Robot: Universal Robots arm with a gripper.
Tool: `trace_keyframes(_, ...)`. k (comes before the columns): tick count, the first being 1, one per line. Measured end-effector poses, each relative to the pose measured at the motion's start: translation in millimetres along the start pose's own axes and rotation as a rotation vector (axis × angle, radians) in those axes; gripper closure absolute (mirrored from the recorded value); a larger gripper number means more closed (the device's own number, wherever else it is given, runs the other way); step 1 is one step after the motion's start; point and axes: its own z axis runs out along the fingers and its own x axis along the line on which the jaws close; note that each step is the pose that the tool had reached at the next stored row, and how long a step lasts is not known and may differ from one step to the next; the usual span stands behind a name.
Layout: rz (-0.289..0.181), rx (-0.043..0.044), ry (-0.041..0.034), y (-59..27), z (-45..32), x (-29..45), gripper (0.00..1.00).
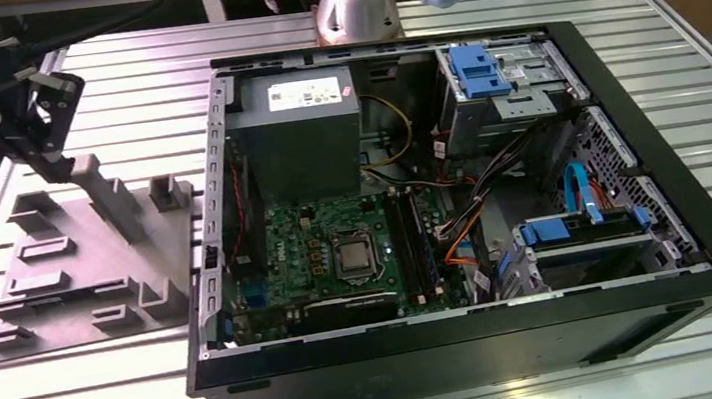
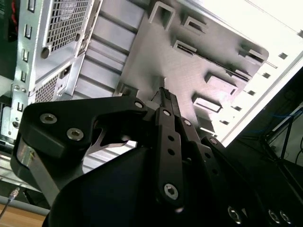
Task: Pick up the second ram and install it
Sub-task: 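Reach for the second ram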
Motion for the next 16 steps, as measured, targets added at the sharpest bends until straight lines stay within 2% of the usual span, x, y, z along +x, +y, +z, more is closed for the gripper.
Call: trace_keyframes(16, 0.000, 0.0000, 0.0000, -22.4, 3.4, 16.3, 0.90)
